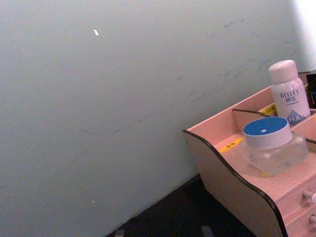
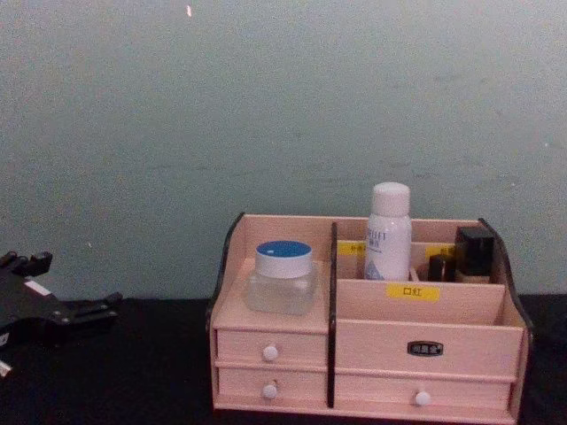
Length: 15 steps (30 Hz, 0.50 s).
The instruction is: Pick up the facial cleanser and watermelon frost from the table and place them into the tiered storage box.
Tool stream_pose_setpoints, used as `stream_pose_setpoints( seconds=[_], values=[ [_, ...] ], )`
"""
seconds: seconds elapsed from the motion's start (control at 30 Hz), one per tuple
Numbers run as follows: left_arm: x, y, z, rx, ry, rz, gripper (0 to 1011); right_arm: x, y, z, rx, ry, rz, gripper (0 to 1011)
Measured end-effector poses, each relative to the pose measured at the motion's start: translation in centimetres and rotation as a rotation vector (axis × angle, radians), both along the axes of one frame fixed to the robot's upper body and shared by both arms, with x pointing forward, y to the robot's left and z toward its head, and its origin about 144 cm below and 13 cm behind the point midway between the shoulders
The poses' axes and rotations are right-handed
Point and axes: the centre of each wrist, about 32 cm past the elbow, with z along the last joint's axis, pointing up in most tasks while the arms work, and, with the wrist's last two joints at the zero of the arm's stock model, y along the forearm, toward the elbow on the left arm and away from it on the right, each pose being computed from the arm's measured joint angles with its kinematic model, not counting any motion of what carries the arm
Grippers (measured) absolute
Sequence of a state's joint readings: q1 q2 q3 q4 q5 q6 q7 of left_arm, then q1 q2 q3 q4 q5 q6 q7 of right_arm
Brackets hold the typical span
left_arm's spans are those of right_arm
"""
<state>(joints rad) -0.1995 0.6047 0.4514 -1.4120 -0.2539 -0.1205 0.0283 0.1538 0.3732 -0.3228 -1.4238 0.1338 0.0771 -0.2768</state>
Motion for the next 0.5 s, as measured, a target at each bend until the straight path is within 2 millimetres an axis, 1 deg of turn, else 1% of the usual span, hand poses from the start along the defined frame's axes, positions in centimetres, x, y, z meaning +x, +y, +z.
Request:
stream_pose_setpoints(
  seconds=[0.5],
  values=[
    [0.00,0.00,0.00,0.000,0.000,0.000,1001,0.00,0.00,0.03,0.001,-0.001,0.000,1003]
  ],
)
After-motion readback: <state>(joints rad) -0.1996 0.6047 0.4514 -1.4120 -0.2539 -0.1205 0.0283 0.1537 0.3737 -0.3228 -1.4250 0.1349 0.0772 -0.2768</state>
